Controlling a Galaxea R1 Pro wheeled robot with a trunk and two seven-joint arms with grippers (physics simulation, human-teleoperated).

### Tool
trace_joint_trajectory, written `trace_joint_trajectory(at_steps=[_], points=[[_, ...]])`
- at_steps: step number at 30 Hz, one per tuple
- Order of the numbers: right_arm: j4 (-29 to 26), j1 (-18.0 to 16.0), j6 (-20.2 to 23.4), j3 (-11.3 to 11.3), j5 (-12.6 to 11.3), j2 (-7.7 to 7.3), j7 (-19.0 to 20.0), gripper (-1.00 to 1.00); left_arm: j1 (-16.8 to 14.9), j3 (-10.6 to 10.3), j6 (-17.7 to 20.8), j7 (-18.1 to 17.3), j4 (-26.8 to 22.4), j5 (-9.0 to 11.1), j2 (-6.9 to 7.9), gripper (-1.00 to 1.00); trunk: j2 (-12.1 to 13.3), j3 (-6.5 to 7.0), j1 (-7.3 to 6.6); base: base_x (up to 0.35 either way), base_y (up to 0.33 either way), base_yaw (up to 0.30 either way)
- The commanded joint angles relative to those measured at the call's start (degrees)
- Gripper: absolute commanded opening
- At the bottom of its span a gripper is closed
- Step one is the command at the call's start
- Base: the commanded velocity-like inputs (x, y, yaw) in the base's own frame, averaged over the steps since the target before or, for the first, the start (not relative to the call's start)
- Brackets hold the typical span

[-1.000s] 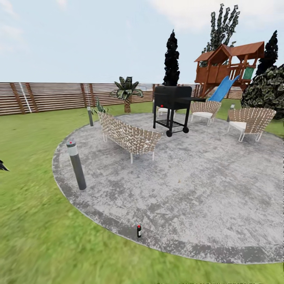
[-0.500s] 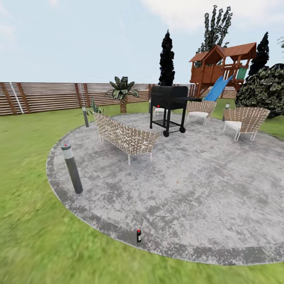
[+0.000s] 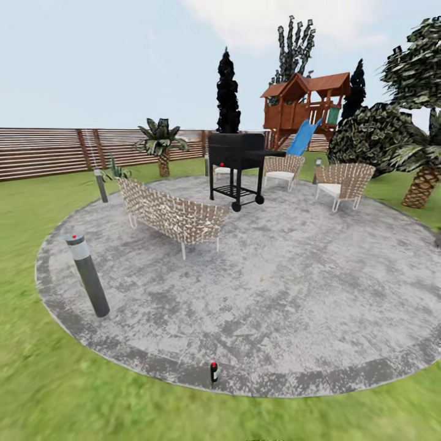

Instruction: In the garden, pick up the pesticide atomizer on the floor and spray pesticide onto both trees until each tree trunk is fully covered.

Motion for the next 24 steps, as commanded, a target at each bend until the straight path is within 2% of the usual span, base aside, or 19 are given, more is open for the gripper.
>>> trace_joint_trajectory(at_steps=[1,11,24], points=[[0.0,0.0,-0.2,0.0,0.0,0.0,0.0,1.0,0.0,0.1,-0.1,0.0,-0.1,-0.4,-0.01,1.0,0.0,-0.04,0.0,0.004,0.316,-0.3],[0.0,0.0,-0.2,0.0,0.0,0.0,0.0,1.0,0.0,0.1,-0.1,0.0,-0.1,-0.4,-0.01,1.0,0.0,-0.05,0.0,0.006,0.2,-0.267],[0.0,0.0,-0.2,0.0,0.0,0.0,0.0,1.0,0.0,0.1,-0.1,0.0,-0.1,-0.4,-0.01,1.0,0.0,-0.06,0.0,0.165,0.28,-0.021]])
